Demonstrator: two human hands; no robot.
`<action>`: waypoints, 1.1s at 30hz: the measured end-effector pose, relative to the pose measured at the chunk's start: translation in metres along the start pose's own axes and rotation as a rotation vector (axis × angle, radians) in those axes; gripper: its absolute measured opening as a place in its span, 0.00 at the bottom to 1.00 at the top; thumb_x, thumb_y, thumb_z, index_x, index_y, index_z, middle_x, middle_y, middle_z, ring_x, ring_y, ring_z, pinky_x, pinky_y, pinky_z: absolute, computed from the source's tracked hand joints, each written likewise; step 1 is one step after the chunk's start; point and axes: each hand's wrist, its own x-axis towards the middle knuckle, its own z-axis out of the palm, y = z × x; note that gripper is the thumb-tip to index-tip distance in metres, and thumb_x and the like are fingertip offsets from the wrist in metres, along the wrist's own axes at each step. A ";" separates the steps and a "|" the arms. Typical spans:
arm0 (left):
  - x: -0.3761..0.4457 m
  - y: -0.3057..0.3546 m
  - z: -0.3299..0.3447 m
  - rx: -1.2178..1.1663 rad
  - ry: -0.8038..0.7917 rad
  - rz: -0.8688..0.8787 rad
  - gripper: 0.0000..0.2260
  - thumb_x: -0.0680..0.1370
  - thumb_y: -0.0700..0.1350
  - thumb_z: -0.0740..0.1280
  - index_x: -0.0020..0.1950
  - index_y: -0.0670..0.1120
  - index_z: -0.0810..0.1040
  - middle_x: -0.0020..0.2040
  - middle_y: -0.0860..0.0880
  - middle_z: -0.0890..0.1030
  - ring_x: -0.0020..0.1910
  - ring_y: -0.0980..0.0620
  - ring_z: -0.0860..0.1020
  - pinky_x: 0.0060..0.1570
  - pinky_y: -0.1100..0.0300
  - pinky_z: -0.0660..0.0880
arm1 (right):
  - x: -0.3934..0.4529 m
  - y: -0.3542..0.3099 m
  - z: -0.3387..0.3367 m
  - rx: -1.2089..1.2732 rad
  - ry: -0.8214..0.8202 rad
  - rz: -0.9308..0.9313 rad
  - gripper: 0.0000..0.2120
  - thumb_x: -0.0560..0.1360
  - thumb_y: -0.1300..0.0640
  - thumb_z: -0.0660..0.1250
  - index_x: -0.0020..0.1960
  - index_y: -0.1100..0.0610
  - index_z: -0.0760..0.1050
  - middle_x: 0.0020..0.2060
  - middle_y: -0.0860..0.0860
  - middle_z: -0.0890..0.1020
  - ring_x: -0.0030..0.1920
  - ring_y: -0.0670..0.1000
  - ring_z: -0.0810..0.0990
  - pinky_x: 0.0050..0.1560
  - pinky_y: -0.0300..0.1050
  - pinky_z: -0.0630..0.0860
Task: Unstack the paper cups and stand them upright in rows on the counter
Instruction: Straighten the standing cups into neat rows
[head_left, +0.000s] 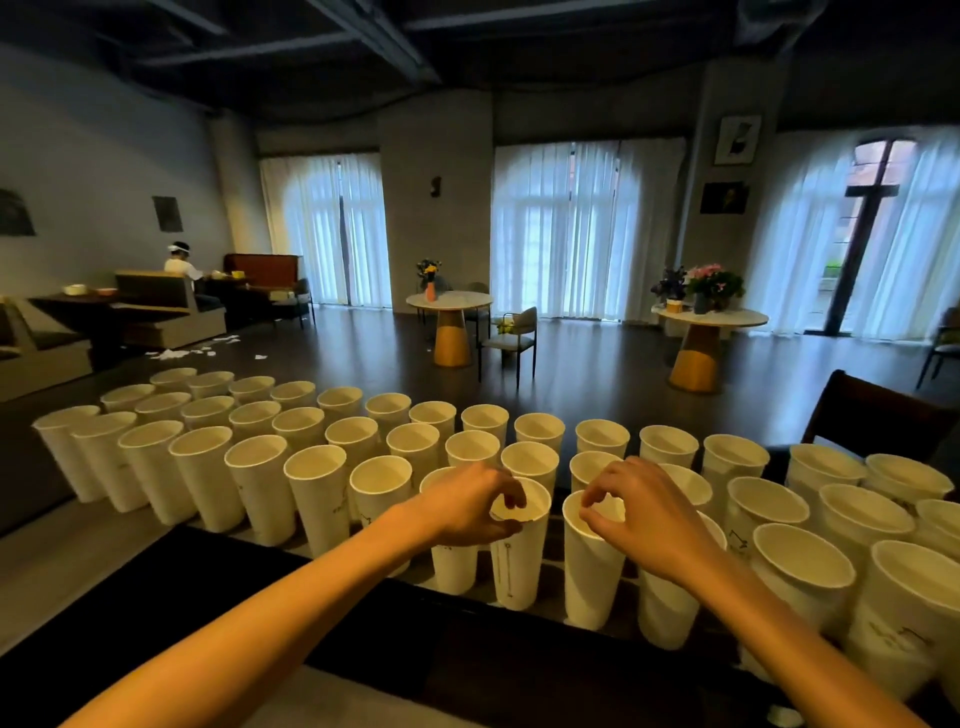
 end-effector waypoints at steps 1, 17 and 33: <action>-0.004 -0.002 -0.002 -0.002 0.037 0.006 0.14 0.76 0.51 0.73 0.60 0.50 0.81 0.58 0.53 0.81 0.50 0.56 0.78 0.47 0.65 0.77 | 0.001 -0.003 0.000 0.008 0.008 -0.004 0.09 0.74 0.45 0.71 0.50 0.46 0.83 0.52 0.43 0.81 0.50 0.44 0.76 0.54 0.37 0.73; -0.103 -0.210 -0.067 0.016 0.274 -0.026 0.10 0.78 0.58 0.68 0.54 0.55 0.82 0.51 0.61 0.78 0.42 0.65 0.74 0.36 0.71 0.72 | 0.097 -0.148 0.112 0.049 0.088 -0.050 0.06 0.74 0.45 0.70 0.47 0.45 0.82 0.47 0.40 0.81 0.48 0.41 0.75 0.47 0.33 0.70; -0.113 -0.319 -0.064 0.048 -0.021 0.181 0.11 0.77 0.55 0.71 0.57 0.56 0.82 0.56 0.57 0.80 0.49 0.61 0.77 0.42 0.73 0.74 | 0.126 -0.236 0.165 -0.194 -0.163 0.094 0.14 0.71 0.38 0.71 0.46 0.47 0.84 0.48 0.44 0.81 0.50 0.46 0.74 0.50 0.39 0.77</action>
